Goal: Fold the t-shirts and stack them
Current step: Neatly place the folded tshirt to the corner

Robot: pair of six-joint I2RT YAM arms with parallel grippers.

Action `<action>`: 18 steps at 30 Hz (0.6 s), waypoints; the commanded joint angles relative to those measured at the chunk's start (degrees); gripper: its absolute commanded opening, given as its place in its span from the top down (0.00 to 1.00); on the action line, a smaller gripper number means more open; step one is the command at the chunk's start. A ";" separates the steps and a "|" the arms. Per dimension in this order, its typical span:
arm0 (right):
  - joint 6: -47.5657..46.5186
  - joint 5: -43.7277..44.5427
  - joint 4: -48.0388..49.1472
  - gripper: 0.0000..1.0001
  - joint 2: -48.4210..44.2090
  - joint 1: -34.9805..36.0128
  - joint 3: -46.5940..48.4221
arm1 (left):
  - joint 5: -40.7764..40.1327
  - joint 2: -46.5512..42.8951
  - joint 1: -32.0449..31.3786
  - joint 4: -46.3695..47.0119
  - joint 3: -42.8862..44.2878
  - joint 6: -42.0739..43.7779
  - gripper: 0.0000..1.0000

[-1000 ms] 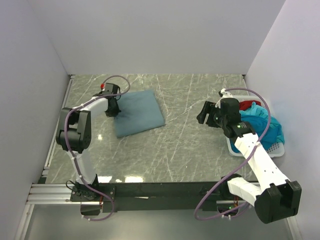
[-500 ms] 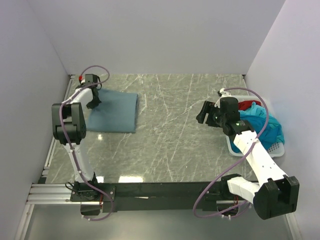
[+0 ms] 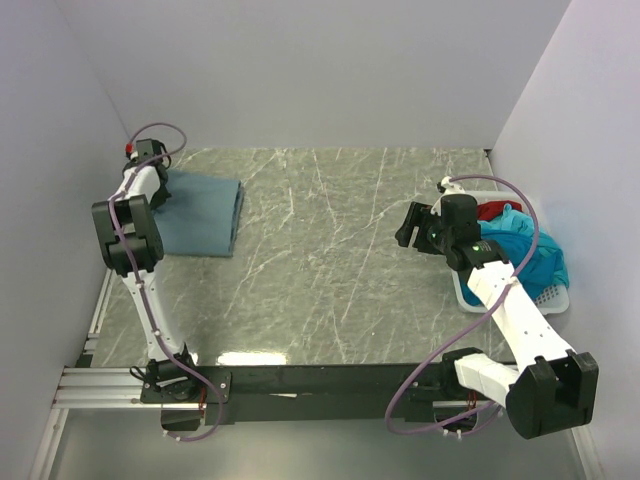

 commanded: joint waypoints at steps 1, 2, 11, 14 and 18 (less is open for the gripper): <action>-0.78 1.21 0.74 0.21 0.34 -0.55 1.02 | -1.09 0.61 0.54 1.29 4.20 2.98 0.99; -0.78 1.30 0.74 0.21 0.34 -0.55 1.02 | -1.00 0.96 0.62 1.47 4.90 2.98 0.99; -0.79 2.27 0.30 0.21 -0.10 -0.72 0.93 | -3.55 9.83 1.59 -8.46 21.06 -4.74 0.99; -0.87 2.35 0.30 0.21 -0.10 -0.81 0.76 | -3.37 10.54 2.29 -10.31 22.84 -9.31 0.99; -0.87 2.44 0.65 0.21 -0.19 -0.90 0.58 | -4.15 9.66 3.61 -12.32 21.87 -17.47 0.99</action>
